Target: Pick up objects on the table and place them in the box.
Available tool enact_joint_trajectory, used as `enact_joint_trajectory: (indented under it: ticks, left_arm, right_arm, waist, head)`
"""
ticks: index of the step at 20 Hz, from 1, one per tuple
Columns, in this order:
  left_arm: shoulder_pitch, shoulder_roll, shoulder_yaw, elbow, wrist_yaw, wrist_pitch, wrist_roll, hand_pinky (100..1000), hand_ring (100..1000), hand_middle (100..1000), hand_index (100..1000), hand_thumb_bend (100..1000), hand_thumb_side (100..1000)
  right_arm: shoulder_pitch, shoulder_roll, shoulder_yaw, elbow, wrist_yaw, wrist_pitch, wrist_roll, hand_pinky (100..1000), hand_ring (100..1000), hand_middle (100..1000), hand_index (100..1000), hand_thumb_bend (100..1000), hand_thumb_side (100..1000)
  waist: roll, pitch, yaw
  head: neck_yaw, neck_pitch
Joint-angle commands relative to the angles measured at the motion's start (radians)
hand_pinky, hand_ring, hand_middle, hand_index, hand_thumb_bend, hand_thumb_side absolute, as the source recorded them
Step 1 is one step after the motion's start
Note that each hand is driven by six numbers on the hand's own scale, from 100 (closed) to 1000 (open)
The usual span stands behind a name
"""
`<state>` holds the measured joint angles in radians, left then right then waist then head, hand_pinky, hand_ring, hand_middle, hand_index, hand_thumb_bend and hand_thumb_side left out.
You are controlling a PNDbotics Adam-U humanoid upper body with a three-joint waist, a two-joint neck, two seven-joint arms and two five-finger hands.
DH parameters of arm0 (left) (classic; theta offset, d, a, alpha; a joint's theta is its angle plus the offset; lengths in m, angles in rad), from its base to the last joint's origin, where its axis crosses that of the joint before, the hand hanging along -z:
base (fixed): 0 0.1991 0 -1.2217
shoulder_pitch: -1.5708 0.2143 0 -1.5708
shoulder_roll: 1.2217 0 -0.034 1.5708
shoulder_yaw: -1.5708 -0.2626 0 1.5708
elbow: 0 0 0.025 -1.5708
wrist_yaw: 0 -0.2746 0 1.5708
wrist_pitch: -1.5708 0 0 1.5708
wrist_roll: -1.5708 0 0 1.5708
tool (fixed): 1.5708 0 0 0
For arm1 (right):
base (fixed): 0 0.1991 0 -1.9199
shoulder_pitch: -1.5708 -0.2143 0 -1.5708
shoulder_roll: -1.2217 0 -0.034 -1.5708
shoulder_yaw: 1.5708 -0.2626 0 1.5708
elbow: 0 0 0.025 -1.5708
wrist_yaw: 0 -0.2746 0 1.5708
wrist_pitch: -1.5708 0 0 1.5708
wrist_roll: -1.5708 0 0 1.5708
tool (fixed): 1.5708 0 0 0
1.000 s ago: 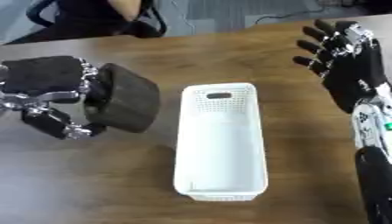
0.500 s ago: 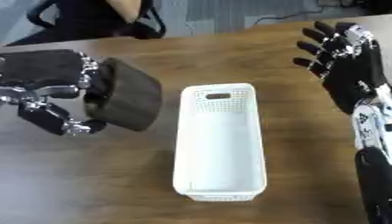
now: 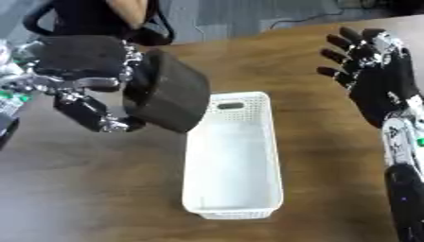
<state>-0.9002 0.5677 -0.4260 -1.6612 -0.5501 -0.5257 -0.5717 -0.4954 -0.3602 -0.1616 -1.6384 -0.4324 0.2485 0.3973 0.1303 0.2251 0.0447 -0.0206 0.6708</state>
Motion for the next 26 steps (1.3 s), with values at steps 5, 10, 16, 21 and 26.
enact_joint_trajectory:
  ticks: [5,10,16,21,26]
  left_arm:
    - [-0.041,-0.030,-0.019,0.020,-0.004,-0.043,-0.045,100,100,257,384,100,100]
    - [-0.039,-0.038,-0.030,0.029,0.001,-0.047,-0.051,100,100,255,382,100,100]
    - [-0.023,-0.052,-0.052,0.058,0.005,-0.052,-0.067,100,100,251,378,100,100]
    - [-0.009,-0.093,-0.085,0.102,-0.001,-0.071,-0.080,100,100,248,374,100,104]
    - [0.003,-0.112,-0.095,0.128,-0.017,-0.085,-0.078,100,100,247,373,100,106]
  right_arm:
    - [-0.023,-0.009,0.004,-0.011,0.009,-0.001,0.013,824,933,948,1000,100,1000]
    - [-0.025,-0.007,0.005,-0.011,0.009,-0.001,0.014,825,933,948,1000,100,1000]
    - [-0.026,-0.008,0.005,-0.011,0.011,-0.001,0.016,825,934,948,1000,100,1000]
    - [-0.039,-0.005,0.015,-0.013,0.014,0.002,0.026,825,934,948,1000,100,1000]
    - [-0.042,-0.006,0.015,-0.011,0.016,0.001,0.029,826,934,948,1000,100,1000]
  waist:
    - [-0.001,-0.018,-0.010]
    - [-0.002,-0.017,-0.012]
    - [0.000,-0.014,-0.015]
    - [0.003,-0.006,-0.029]
    - [0.005,-0.002,-0.034]
  head:
    - [0.015,-0.019]
    - [0.015,-0.021]
    - [0.018,-0.022]
    - [0.021,-0.031]
    - [0.020,-0.034]
